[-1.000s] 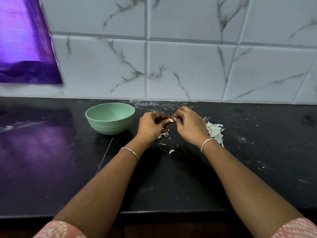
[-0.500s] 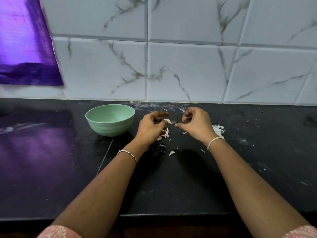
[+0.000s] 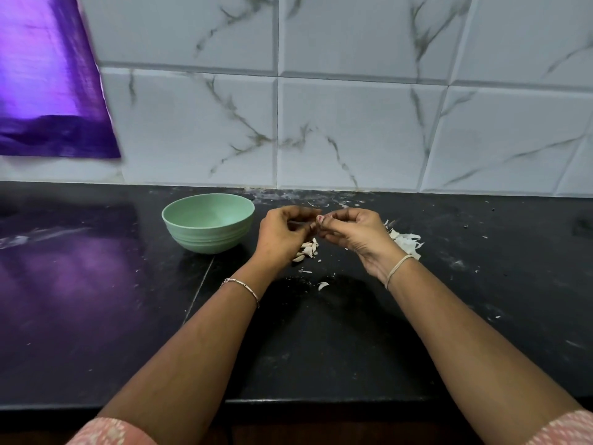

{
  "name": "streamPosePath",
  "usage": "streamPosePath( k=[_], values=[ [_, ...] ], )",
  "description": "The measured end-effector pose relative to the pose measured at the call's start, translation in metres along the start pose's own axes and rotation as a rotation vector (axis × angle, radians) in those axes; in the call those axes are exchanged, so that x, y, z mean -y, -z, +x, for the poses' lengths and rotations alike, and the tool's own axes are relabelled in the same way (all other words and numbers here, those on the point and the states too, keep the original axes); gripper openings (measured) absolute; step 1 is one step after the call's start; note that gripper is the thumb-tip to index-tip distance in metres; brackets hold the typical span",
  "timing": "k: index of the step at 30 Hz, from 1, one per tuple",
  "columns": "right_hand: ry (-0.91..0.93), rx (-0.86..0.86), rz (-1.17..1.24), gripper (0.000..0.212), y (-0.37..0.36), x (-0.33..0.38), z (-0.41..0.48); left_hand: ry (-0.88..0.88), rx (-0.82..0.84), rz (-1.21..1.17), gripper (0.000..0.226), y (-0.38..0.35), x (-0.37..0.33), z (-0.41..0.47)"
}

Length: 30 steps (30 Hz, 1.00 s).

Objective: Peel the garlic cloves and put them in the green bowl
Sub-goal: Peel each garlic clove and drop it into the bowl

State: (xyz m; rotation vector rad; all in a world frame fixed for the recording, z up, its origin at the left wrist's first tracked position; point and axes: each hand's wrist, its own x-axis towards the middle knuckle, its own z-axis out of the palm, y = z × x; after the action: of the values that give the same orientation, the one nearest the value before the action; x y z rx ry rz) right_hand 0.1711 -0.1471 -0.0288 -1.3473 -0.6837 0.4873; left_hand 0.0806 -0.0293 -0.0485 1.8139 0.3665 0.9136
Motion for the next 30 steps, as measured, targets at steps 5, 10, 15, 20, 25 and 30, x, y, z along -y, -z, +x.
streamPosePath(
  k=[5,10,15,20,25,30],
  values=[
    [-0.045,0.040,0.087,0.004,-0.0014,0.0025,-0.0012,-0.009,-0.019,-0.018,0.020,0.0029,0.0005,0.0005],
    [-0.076,0.054,0.116,0.005,0.0007,0.0022,0.0019,-0.023,-0.008,-0.044,0.020,0.0037,-0.0017,0.0006],
    [-0.080,0.055,0.118,0.007,0.0016,0.0032,0.0018,-0.028,-0.018,-0.041,0.017,0.0043,-0.0052,-0.0009],
    [-0.077,0.058,0.125,0.001,0.0017,0.0040,0.0012,-0.041,-0.022,-0.018,0.013,0.0043,-0.0046,-0.0021],
    [-0.076,0.062,0.112,0.000,0.0013,0.0029,0.0015,-0.047,-0.002,-0.013,0.018,0.0050,-0.0013,-0.0007],
    [-0.061,0.041,0.078,0.003,0.0006,0.0016,0.0008,-0.011,0.014,-0.051,0.019,0.0037,-0.0023,-0.0019]
  ],
)
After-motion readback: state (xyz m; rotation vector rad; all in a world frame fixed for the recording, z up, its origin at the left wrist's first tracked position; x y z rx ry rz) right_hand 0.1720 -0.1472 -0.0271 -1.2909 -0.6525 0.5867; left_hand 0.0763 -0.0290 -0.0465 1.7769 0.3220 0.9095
